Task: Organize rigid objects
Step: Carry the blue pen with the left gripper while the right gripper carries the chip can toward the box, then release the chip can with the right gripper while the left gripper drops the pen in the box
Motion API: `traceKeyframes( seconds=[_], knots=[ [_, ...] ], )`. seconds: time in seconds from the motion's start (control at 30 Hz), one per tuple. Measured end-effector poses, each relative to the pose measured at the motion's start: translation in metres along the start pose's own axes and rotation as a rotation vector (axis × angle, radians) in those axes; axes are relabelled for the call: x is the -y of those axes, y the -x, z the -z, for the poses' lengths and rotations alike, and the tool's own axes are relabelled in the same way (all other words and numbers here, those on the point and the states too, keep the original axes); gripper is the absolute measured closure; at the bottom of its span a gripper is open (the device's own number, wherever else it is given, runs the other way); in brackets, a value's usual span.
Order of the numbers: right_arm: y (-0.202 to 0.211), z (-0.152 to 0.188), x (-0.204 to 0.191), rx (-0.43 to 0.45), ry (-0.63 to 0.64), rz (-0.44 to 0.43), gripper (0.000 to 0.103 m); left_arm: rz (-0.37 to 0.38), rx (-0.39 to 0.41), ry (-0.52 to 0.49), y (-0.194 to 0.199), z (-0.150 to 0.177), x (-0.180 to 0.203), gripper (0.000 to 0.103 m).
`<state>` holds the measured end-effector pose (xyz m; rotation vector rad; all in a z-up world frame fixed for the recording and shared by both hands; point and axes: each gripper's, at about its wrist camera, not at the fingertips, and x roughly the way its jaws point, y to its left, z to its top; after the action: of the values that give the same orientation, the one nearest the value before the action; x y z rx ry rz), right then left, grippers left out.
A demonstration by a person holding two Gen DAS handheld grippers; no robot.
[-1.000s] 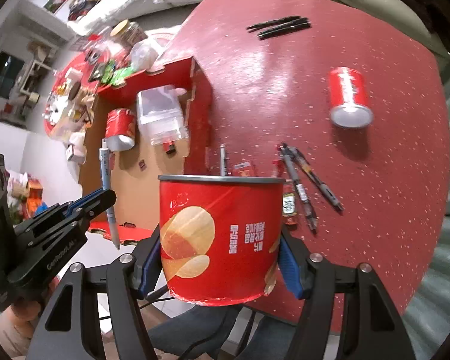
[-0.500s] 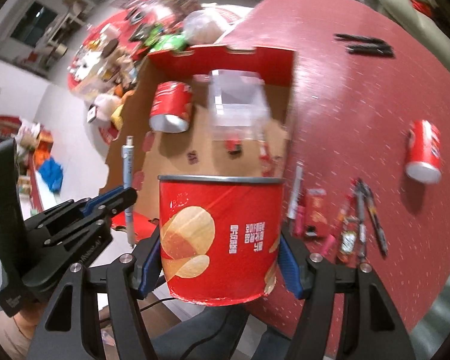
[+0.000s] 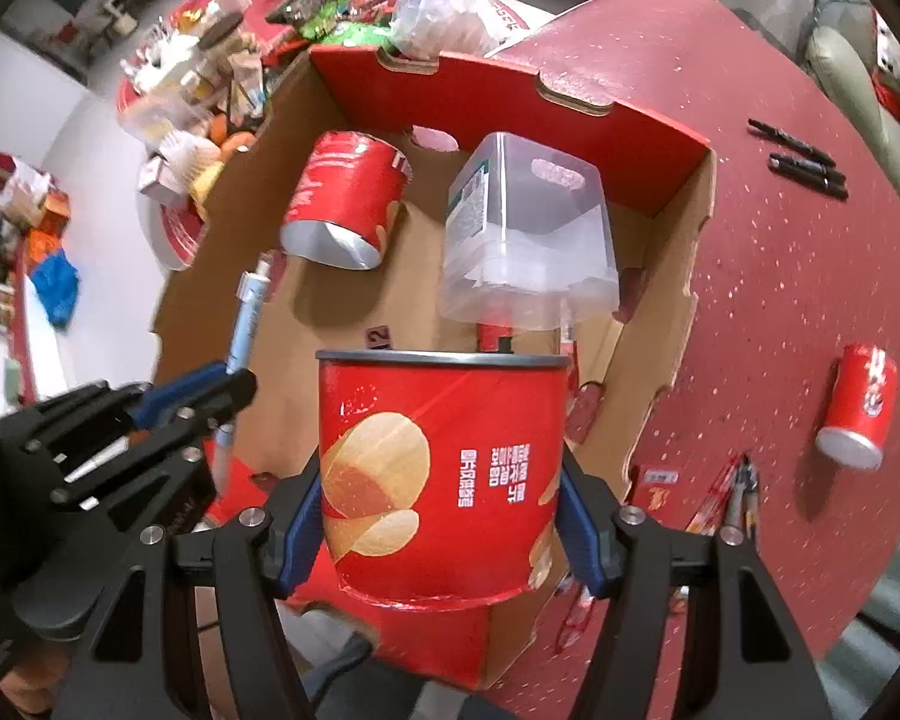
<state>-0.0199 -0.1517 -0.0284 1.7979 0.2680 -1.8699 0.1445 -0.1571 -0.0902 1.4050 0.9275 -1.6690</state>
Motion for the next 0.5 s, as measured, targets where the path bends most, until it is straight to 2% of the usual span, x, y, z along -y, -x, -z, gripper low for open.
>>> traceKeyframes(
  seconds=[0.23, 0.37, 0.43, 0.47, 0.5],
  knots=[
    [-0.025, -0.002, -0.002, -0.056, 0.046, 0.033, 0.034, -0.020, -0.036, -0.043, -0.023, -0.004, 0.005, 0.091],
    [-0.034, -0.001, 0.002, -0.086, 0.053, 0.022, 0.030, -0.017, -0.080, -0.035, -0.034, -0.006, 0.003, 0.090],
    [-0.034, -0.001, 0.004, -0.093, 0.051, 0.025, 0.023, 0.000, -0.107, -0.022, -0.037, -0.007, 0.001, 0.064],
    [-0.033, -0.001, 0.006, -0.090, 0.051, 0.028, 0.023, -0.019, -0.117, -0.009, -0.038, -0.008, -0.001, 0.020],
    [-0.030, -0.001, 0.007, -0.085, 0.048, 0.029, 0.022, -0.026, -0.121, 0.019, -0.039, -0.009, -0.005, 0.007]
  ],
)
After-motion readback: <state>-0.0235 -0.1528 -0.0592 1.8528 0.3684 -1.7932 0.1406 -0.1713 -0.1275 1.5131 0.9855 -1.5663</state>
